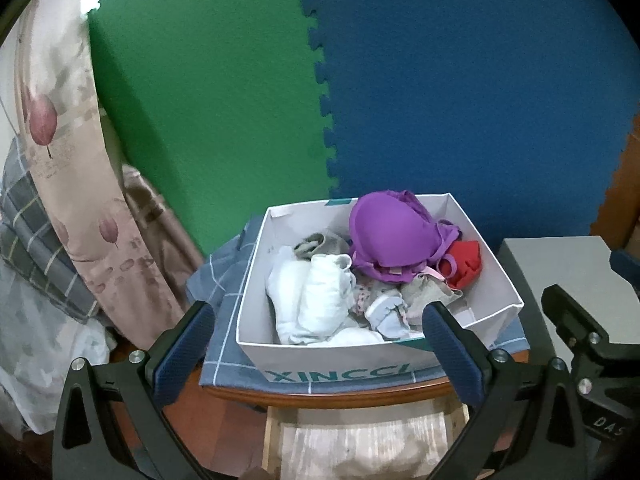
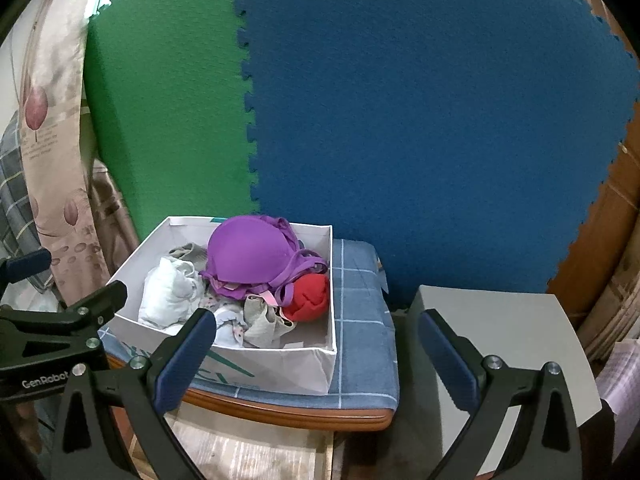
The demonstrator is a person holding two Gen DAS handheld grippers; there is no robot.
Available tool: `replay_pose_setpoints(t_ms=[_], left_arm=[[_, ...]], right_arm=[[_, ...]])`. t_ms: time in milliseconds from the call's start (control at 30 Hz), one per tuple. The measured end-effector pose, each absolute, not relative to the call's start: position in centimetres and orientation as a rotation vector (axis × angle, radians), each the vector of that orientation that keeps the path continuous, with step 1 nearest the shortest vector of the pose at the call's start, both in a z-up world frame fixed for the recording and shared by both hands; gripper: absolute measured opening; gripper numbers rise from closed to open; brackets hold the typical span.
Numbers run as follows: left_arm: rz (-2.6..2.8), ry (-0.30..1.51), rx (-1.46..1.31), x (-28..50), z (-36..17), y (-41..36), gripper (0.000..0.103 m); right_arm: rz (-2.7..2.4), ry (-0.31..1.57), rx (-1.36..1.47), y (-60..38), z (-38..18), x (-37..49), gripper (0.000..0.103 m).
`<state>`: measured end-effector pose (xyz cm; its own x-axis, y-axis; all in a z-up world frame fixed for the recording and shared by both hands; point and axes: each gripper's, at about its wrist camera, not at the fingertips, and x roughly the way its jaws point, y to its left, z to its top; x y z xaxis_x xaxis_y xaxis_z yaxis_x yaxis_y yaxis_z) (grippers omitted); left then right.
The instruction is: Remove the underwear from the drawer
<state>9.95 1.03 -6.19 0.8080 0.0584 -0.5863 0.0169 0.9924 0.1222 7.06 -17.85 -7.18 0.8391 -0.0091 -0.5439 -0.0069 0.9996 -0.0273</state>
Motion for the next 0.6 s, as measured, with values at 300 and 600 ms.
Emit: replay_pose_setpoints(t_ms=[300, 600], left_arm=[[0.019, 0.619, 0.097, 9.5, -5.8, 1.0, 0.103], [0.024, 0.708, 0.104, 8.5, -7.7, 1.0, 0.103]], right_arm=[[0.004, 0.586, -0.033, -17.8, -7.2, 7.0, 0.103], [0.021, 0.650, -0.027, -17.6, -8.5, 5.2, 0.103]])
